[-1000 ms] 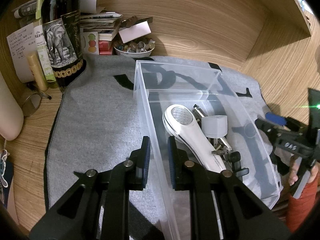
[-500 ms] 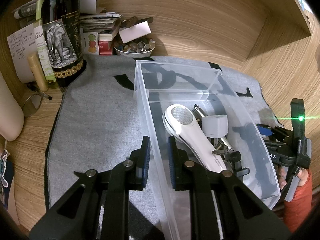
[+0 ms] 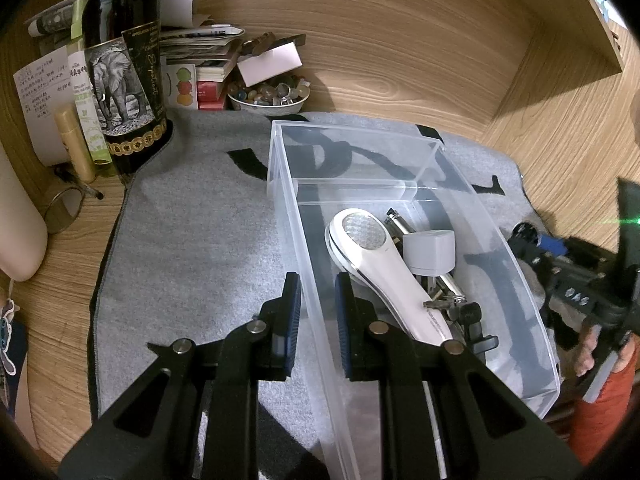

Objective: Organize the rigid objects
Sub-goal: 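Move the right gripper to the round black cap and grasp it, then carry the round black cap into the clear box and release it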

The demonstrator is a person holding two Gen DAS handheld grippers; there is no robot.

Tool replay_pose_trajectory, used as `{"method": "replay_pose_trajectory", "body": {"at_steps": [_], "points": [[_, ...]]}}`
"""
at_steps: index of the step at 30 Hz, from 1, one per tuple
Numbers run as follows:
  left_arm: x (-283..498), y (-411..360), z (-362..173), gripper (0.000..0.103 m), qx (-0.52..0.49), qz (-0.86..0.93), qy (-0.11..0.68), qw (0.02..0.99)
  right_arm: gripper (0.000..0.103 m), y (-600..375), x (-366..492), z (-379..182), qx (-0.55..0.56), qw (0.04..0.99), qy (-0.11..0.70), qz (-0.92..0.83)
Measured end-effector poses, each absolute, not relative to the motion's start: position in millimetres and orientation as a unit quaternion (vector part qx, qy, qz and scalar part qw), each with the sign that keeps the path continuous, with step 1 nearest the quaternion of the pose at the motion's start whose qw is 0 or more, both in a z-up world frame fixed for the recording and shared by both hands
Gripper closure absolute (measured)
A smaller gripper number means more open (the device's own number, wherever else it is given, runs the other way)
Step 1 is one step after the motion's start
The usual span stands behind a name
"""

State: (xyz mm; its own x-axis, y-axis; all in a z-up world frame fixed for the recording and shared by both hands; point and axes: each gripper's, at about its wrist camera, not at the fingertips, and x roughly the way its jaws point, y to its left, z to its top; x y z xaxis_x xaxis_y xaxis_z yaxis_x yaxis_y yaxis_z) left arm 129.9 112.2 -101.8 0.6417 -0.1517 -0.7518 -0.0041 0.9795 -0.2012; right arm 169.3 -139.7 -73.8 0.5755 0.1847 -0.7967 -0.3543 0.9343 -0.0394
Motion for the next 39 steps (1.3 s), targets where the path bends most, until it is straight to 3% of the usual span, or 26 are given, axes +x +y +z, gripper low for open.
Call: {"method": "replay_pose_trajectory", "body": {"at_steps": [17,39], "points": [[130.3,111.1,-101.8,0.087,-0.092,-0.04,0.421,0.901,0.069,-94.3,142.9,-0.3,-0.106,0.911,0.333,0.217],[130.8,111.9,-101.9,0.087,-0.092,-0.039,0.421,0.901,0.069,-45.0,142.4,-58.1,-0.158,0.86,0.406,0.266]]}}
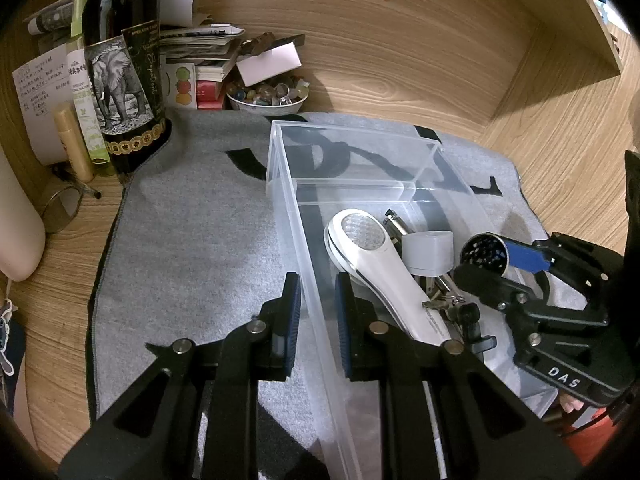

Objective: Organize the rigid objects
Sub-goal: 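Carry the round black cap into the clear box and release it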

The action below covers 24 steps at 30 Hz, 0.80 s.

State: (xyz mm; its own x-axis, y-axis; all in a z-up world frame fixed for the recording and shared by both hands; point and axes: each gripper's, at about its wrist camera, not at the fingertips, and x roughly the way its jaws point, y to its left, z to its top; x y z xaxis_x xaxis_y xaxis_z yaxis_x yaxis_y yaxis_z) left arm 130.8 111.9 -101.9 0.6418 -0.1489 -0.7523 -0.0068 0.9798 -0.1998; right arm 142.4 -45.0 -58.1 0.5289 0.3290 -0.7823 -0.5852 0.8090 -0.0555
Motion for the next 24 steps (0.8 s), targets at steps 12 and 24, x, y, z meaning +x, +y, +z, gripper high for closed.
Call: {"method": "replay_pose_trajectory", "body": {"at_steps": [12,24], "points": [[131.5,110.2,-101.8,0.087,-0.091,-0.039,0.422,0.901,0.061,-49.9,137.2,-52.6,-0.135,0.863,0.405,0.269],[131.8,110.5,-101.8,0.087,-0.091,-0.039,0.421,0.901,0.049,-112.2,104.0,-9.3,-0.105,0.911,0.343,0.206]]}}
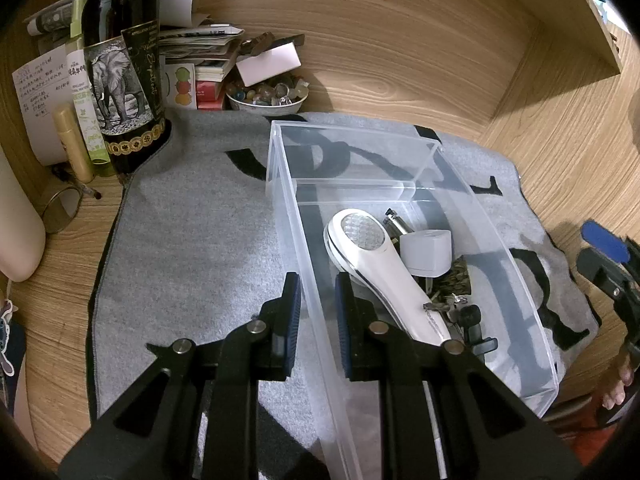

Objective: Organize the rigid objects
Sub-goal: 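Carry the round black cap into the clear box and release it, then lower the right gripper onto the small black adapter and grasp it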

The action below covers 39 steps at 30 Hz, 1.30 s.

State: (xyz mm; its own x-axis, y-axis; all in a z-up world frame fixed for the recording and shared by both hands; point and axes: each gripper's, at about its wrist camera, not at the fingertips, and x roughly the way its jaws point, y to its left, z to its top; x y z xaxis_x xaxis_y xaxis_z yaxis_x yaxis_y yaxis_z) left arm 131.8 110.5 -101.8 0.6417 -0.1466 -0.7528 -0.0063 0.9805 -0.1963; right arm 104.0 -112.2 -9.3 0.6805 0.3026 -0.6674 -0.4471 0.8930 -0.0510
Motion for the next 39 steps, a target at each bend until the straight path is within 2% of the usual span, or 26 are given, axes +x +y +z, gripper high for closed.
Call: {"method": "replay_pose_trajectory", "body": {"at_steps": [11,24,29,39], "points": [[132.2,109.3,-101.0,0.087,-0.091,-0.038,0.423,0.901,0.049,-156.8,85.4,-50.3,-0.103,0.894,0.412,0.143],[132.6,106.8,-101.5,0.087,-0.088,-0.036,0.423,0.901,0.049,-151.3,73.7,-108.1,-0.097,0.851,0.49,0.165],[132.6,106.9,-101.4,0.087,-0.09,-0.036,0.422,0.901,0.079,-153.5,75.3,-105.7,-0.1,0.855,0.482,0.16],[132.8,106.9,-101.5,0.087,-0.09,-0.037,0.423,0.901,0.079,-155.7,86.2,-83.7,-0.083,0.876,0.452,0.147]]}}
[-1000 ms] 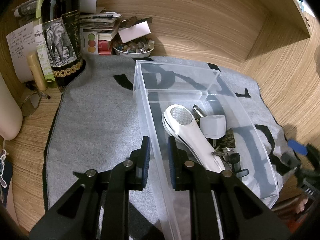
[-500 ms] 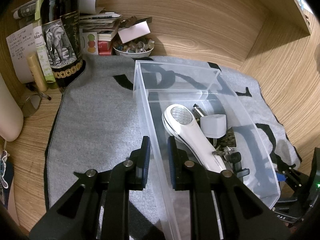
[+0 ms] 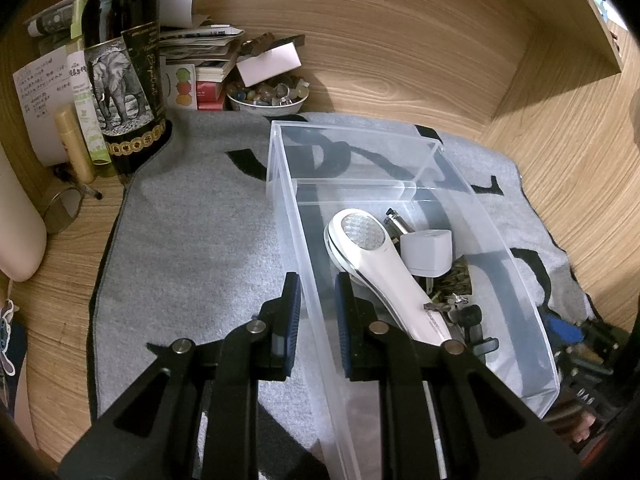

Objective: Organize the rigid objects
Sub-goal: 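Lower the right gripper onto the small black adapter and grasp it, then carry the black adapter into the clear box and open the right gripper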

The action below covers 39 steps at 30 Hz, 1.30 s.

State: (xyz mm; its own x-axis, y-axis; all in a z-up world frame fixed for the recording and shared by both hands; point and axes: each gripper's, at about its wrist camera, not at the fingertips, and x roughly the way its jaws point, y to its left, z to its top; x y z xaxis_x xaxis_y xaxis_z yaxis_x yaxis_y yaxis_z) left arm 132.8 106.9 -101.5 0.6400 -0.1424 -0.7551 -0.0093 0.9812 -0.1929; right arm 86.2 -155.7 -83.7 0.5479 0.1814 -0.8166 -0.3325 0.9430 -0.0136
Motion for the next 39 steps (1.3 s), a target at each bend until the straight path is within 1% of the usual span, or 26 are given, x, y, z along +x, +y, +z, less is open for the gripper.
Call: {"method": "replay_pose_trajectory", "body": {"at_steps": [6,15,25,33,39], "points": [[133.1,106.9,-101.2,0.087,-0.091,-0.037,0.423,0.901,0.079,-149.2,94.8,-58.4,-0.086,0.894,0.413,0.152],[132.8,106.0,-101.3,0.087,-0.093,-0.038,0.422,0.901,0.079,-131.7,109.8,-35.2,-0.078,0.909,0.372,0.172],[132.5,105.7,-101.3,0.087,-0.093,-0.037,0.422,0.901,0.079,-97.4,125.1,-11.1,-0.098,0.916,0.325,0.214],[132.1,106.0,-101.3,0.087,-0.093,-0.037,0.422,0.901,0.079,-67.6,139.1,-10.8,-0.118,0.906,0.32,0.249],[132.2,105.5,-101.4,0.087,-0.094,-0.037,0.422,0.901,0.079,-45.5,150.8,-30.0,-0.14,0.887,0.349,0.269]]}}
